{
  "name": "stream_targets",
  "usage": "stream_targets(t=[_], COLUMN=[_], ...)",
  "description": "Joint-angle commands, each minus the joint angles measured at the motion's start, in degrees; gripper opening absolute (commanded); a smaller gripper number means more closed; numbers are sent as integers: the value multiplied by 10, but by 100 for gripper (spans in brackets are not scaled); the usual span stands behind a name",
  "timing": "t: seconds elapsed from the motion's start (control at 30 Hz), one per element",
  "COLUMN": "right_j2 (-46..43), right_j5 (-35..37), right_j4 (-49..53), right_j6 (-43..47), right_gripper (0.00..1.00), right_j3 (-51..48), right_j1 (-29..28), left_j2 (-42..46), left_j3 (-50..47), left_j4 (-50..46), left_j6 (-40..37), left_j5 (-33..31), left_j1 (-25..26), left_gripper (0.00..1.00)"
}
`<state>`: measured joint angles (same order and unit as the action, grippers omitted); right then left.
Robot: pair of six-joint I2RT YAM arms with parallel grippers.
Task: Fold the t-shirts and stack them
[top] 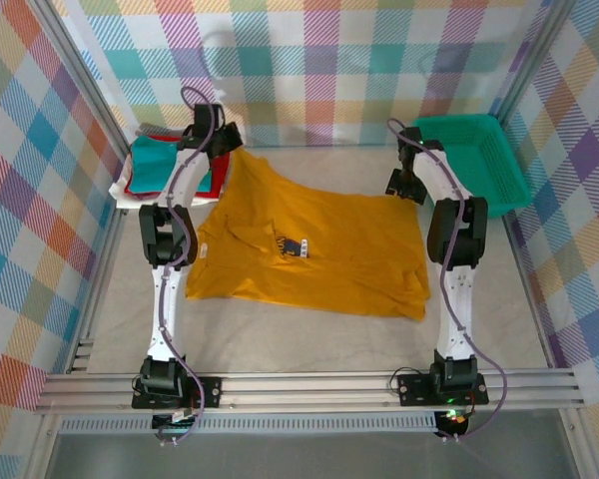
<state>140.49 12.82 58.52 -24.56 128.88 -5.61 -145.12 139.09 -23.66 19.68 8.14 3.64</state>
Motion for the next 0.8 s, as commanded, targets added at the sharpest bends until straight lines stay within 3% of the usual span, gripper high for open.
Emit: stream_targets(t=[0.0,0.23,0.47,0.77], right_j2=[45,117,137,167], right_j5=[-25,-69,-86,-111], right_j4=[64,69,39,20], right_j6=[-12,-22,-39,-23], right_gripper=[62,67,69,54], right_j3=[80,181,207,232], right_j1=[-3,-22,-27,-35], left_j2=[1,-49,-51,-55], left_j3=[19,87,101,102], left_j4=[9,-20,-24,-8], left_j6=[-7,3,10,33], left_j5=[19,68,84,108], left_j1=[-20,-22,-22,-19], left_gripper=[0,0,0,0])
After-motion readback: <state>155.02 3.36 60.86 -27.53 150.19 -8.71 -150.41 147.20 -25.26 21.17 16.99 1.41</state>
